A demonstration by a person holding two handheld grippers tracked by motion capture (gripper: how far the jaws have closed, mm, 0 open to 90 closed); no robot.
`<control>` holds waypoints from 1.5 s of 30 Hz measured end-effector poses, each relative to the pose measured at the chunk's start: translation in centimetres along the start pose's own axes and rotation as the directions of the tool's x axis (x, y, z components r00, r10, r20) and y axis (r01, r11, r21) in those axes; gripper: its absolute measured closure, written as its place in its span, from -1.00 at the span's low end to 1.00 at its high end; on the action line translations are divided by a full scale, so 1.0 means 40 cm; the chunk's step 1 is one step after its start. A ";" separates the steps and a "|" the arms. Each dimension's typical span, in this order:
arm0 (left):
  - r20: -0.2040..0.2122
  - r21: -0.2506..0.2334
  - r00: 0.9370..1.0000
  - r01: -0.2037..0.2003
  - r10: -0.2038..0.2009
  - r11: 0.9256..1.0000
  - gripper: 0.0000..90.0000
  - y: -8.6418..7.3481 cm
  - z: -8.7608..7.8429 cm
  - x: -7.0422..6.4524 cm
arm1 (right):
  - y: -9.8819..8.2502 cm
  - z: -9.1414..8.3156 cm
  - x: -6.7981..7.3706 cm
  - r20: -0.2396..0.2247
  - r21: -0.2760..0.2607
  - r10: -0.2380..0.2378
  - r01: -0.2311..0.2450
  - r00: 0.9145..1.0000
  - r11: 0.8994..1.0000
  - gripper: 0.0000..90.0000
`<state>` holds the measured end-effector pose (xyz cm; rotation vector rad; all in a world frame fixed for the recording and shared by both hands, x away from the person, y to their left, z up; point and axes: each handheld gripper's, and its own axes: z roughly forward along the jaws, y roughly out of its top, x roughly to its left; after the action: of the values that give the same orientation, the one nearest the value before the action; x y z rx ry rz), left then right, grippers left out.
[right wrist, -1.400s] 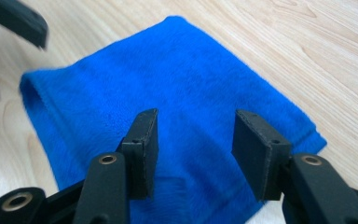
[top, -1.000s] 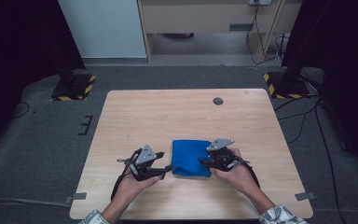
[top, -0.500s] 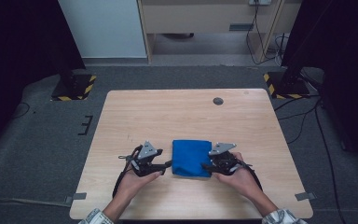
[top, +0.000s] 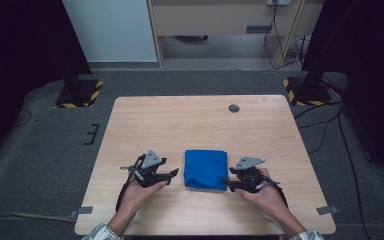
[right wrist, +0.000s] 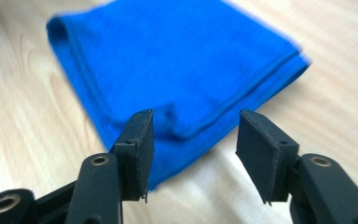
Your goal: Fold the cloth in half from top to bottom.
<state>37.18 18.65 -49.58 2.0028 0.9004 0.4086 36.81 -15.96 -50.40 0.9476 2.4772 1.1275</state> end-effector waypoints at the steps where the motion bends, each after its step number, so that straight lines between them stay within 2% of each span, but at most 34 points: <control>1: -0.005 -0.002 1.000 -0.001 0.001 1.000 -0.26 0.001 -0.003 0.004 | 0.005 0.000 -0.005 0.012 -0.009 0.004 -0.003 1.000 1.000 -0.05; 7: -0.057 -0.001 0.998 -0.006 0.006 1.000 -0.40 0.009 -0.019 0.039 | 0.026 -0.004 -0.056 0.090 -0.061 0.061 -0.056 0.994 0.997 -0.32; 12: -0.087 0.003 0.996 0.008 -0.008 1.000 -0.52 0.005 -0.033 0.075 | 0.035 -0.022 -0.109 0.156 -0.097 0.112 -0.097 0.981 0.991 -0.56; 15: -0.110 0.013 0.994 0.013 -0.012 1.000 -0.56 -0.003 -0.038 0.100 | 0.033 -0.031 -0.150 0.210 -0.123 0.141 -0.117 0.968 0.986 -0.67; 17: -0.117 0.017 0.993 0.031 -0.029 0.999 -0.59 -0.009 -0.039 0.122 | 0.029 -0.033 -0.177 0.251 -0.139 0.165 -0.133 0.954 0.981 -0.72; 21: -0.145 0.040 0.988 0.061 -0.054 0.997 -0.64 -0.025 -0.038 0.164 | 0.015 -0.034 -0.222 0.318 -0.125 0.204 -0.173 0.926 0.977 -0.75; 22: -0.151 0.047 0.987 0.071 -0.063 0.996 -0.65 -0.029 -0.037 0.175 | 0.010 -0.035 -0.231 0.326 -0.126 0.218 -0.187 0.920 0.974 -0.75; 25: -0.154 0.063 0.985 0.094 -0.083 0.994 -0.68 -0.040 -0.033 0.199 | -0.006 -0.036 -0.251 0.345 -0.115 0.229 -0.201 0.910 0.973 -0.76; 27: -0.163 0.073 0.982 0.108 -0.095 0.992 -0.69 -0.046 -0.027 0.213 | -0.017 -0.040 -0.263 0.351 -0.114 0.250 -0.224 0.903 0.968 -0.76; 35: -0.186 0.145 0.978 0.119 -0.091 0.982 -0.75 -0.070 0.004 0.249 | -0.051 -0.057 -0.313 0.379 -0.106 0.305 -0.286 0.874 0.952 -0.77; 37: -0.188 0.156 0.978 0.119 -0.089 0.980 -0.76 -0.074 0.009 0.252 | -0.067 -0.055 -0.325 0.381 -0.100 0.327 -0.313 0.865 0.945 -0.77; 43: -0.201 0.196 0.977 0.109 -0.069 0.974 -0.79 -0.083 0.021 0.254 | -0.096 -0.039 -0.338 0.396 -0.070 0.339 -0.340 0.853 0.938 -0.78; 44: -0.197 0.194 0.978 0.108 -0.070 0.975 -0.82 -0.085 0.022 0.254 | -0.099 -0.037 -0.339 0.396 -0.066 0.339 -0.342 0.854 0.937 -0.79; 45: -0.199 0.192 0.978 0.109 -0.070 0.975 -0.84 -0.085 0.023 0.254 | -0.101 -0.035 -0.339 0.400 -0.063 0.343 -0.348 0.850 0.935 -0.79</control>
<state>43.17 26.72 -53.43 2.1225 1.1893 0.4807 44.55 -27.61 -52.93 1.5075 2.0271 0.8916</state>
